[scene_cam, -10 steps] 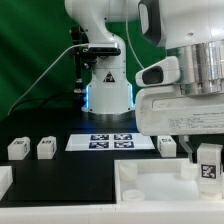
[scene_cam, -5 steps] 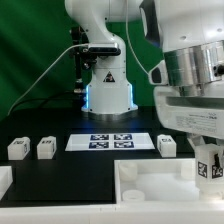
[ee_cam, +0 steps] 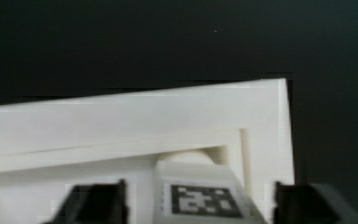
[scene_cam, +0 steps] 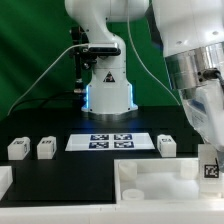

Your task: Assemble one leg

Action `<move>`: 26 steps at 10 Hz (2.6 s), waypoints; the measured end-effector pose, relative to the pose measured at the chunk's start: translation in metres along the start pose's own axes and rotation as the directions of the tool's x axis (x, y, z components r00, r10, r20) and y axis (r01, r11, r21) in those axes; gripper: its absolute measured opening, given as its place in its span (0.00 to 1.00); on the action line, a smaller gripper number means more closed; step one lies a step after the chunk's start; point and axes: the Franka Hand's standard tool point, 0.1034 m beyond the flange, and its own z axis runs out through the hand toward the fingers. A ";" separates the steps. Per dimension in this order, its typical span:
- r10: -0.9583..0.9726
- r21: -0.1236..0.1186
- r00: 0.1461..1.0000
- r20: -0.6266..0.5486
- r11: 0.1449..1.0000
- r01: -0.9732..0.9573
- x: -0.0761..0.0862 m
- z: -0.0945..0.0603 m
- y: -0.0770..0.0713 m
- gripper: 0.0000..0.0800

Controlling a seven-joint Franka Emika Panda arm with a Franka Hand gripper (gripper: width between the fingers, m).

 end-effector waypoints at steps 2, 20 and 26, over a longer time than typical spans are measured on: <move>-0.240 -0.012 0.971 0.003 0.971 0.240 0.006 -0.001 0.000 0.78; -0.176 -0.037 0.984 0.017 0.984 0.176 0.007 0.000 0.002 0.37; -0.028 -0.041 0.999 0.046 0.999 0.030 0.007 0.001 0.005 0.64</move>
Offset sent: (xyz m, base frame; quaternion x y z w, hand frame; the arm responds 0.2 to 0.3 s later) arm 0.0018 -0.0208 0.0058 -0.0464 0.0073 -0.4420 0.8958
